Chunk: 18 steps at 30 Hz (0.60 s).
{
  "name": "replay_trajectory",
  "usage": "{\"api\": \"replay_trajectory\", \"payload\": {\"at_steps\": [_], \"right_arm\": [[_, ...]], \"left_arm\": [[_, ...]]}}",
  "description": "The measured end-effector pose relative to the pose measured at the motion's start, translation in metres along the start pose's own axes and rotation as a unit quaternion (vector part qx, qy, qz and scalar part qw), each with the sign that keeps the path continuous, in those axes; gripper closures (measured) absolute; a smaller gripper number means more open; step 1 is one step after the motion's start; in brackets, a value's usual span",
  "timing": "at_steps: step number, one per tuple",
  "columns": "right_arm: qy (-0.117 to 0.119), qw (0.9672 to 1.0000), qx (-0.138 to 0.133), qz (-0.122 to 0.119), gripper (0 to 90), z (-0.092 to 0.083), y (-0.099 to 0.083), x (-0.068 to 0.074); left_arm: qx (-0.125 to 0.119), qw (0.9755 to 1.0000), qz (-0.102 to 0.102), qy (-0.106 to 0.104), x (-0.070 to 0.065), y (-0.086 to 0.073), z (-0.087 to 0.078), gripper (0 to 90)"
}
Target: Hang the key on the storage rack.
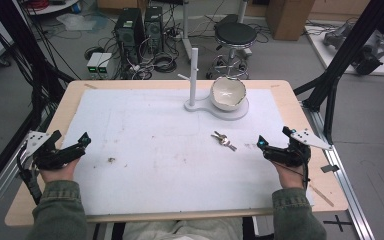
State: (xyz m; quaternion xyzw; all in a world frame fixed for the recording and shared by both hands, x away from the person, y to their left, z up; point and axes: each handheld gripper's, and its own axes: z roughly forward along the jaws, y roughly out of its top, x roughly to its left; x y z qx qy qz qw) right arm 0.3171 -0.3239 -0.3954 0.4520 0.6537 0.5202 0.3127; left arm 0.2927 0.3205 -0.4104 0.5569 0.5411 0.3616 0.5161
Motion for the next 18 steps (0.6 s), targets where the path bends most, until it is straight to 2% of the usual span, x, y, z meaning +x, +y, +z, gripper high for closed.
{"api": "replay_trajectory", "payload": {"at_steps": [8, 18], "right_arm": [[0.005, 1.0000, 0.000, -0.001, 0.5, 0.0003, -0.0002, 0.0011], [0.009, 0.9999, 0.004, -0.003, 0.5, 0.0018, -0.0005, 0.0020]], "left_arm": [[0.015, 0.9999, -0.003, -0.007, -0.0001, -0.0014, 0.0022, 1.9], [0.013, 0.9999, -0.002, -0.005, 0.0000, -0.0015, 0.0025, 1.9]]}}
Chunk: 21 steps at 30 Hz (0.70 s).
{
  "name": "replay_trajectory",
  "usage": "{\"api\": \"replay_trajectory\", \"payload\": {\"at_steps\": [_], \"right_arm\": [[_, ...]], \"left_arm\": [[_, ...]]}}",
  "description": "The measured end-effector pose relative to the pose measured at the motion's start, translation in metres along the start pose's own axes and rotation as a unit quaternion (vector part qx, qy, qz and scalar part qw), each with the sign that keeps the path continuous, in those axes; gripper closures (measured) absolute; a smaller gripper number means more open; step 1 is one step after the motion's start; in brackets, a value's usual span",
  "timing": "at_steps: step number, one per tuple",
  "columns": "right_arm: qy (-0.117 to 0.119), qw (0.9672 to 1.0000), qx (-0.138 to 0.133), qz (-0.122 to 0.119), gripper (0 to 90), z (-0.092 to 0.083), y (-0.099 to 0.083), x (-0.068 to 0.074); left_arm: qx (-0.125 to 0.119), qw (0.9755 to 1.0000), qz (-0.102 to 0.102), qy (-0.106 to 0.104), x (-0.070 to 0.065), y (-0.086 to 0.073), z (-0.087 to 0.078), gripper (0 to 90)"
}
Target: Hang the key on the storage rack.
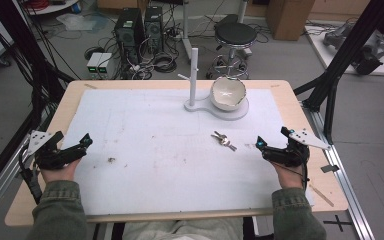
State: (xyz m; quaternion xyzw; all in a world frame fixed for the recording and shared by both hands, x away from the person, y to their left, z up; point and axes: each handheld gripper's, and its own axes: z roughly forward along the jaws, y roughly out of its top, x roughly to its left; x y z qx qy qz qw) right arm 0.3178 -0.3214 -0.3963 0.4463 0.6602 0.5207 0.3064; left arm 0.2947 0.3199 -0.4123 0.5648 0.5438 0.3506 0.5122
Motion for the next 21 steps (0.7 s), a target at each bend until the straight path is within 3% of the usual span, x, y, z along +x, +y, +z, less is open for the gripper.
{"api": "replay_trajectory", "payload": {"at_steps": [6, 8, 16, 21], "right_arm": [[0.005, 1.0000, 0.008, -0.002, 0.5, 0.003, 0.001, 0.002], [0.002, 0.9997, 0.017, -0.016, 0.5, 0.006, 0.001, 0.005], [0.020, 0.9987, 0.037, -0.026, 0.5, 0.014, 0.009, 0.014], [0.024, 0.9972, 0.055, -0.045, 0.5, 0.020, 0.013, 0.016]], "left_arm": [[0.001, 1.0000, 0.002, -0.001, 0.000, 0.000, 0.001, 1.9], [0.002, 1.0000, 0.003, -0.002, 0.000, 0.000, 0.001, 1.9], [0.008, 1.0000, 0.006, -0.002, -0.001, -0.001, 0.002, 1.9], [0.011, 0.9999, 0.011, 0.002, -0.002, -0.001, 0.002, 1.9]]}}
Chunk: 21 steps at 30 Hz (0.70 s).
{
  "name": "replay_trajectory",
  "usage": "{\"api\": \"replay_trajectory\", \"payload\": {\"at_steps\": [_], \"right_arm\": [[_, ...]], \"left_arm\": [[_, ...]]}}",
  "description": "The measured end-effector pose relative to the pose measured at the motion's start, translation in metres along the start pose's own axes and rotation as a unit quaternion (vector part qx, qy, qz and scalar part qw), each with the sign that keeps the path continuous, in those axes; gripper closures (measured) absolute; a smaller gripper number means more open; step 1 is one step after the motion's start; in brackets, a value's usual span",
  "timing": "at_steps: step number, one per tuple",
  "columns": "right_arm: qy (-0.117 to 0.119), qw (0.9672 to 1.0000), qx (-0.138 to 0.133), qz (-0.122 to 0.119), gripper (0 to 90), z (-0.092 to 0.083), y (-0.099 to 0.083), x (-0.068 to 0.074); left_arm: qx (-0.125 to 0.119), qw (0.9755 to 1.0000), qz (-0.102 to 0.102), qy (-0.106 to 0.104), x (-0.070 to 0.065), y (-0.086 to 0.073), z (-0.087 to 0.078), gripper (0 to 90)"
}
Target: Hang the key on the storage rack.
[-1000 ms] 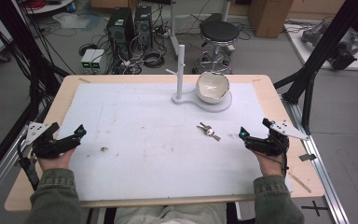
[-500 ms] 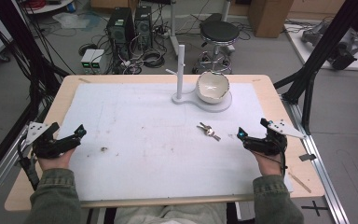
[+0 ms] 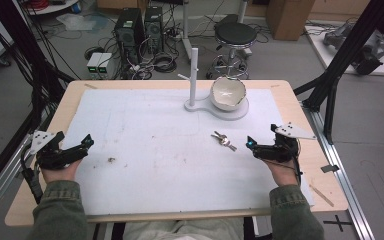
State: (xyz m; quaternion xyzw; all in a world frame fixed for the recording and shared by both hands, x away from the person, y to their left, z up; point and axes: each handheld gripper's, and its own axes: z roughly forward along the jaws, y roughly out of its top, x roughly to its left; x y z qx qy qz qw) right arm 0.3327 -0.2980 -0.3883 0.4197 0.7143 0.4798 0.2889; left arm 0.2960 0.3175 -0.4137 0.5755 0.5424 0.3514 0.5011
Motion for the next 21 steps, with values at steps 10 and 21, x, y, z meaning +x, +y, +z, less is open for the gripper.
{"api": "replay_trajectory", "payload": {"at_steps": [10, 21], "right_arm": [[0.014, 0.9991, 0.031, -0.026, 0.5, 0.019, 0.014, 0.006], [0.041, 0.9954, 0.081, -0.031, 0.5, 0.046, 0.025, 0.013]], "left_arm": [[0.002, 1.0000, 0.002, -0.003, 0.000, 0.000, 0.001, 1.9], [0.011, 0.9999, 0.000, -0.001, 0.000, -0.001, 0.001, 1.9]]}}
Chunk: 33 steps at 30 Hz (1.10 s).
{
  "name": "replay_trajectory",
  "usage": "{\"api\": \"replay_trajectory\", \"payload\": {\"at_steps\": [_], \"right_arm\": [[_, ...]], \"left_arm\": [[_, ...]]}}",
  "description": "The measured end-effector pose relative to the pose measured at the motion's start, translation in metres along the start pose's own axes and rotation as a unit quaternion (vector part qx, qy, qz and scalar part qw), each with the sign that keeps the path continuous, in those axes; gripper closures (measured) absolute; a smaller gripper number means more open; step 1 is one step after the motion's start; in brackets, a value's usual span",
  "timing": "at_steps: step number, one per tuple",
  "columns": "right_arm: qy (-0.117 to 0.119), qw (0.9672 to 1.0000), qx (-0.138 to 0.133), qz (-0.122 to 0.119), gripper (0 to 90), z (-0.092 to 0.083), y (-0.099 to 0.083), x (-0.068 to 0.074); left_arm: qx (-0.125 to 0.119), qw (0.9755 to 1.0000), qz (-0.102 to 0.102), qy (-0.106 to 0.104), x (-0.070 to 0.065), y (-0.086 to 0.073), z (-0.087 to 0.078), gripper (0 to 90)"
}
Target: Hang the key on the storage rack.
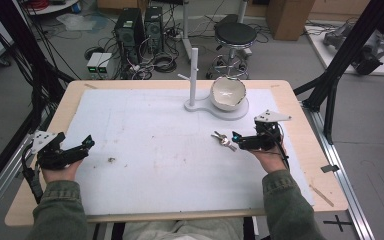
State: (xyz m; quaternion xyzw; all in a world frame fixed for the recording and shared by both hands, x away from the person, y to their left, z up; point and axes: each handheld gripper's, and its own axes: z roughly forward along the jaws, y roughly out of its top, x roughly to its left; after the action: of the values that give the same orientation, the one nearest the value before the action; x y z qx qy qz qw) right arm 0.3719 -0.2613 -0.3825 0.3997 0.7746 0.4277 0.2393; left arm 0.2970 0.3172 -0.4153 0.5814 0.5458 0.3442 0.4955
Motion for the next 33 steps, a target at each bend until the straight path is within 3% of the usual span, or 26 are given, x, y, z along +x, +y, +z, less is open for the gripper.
{"api": "replay_trajectory", "payload": {"at_steps": [13, 17, 33], "right_arm": [[0.015, 0.9992, 0.034, -0.011, 0.5, 0.020, 0.012, -0.003], [0.024, 0.9985, 0.048, -0.005, 0.5, 0.026, 0.012, -0.005], [0.044, 0.9945, 0.088, -0.035, 0.5, 0.049, 0.032, 0.005]], "left_arm": [[0.005, 1.0000, 0.001, 0.004, -0.001, -0.001, 0.001, 1.9], [0.005, 1.0000, -0.001, 0.006, -0.001, -0.001, 0.002, 1.9], [0.009, 0.9999, -0.004, 0.009, 0.000, -0.001, 0.003, 1.9]]}}
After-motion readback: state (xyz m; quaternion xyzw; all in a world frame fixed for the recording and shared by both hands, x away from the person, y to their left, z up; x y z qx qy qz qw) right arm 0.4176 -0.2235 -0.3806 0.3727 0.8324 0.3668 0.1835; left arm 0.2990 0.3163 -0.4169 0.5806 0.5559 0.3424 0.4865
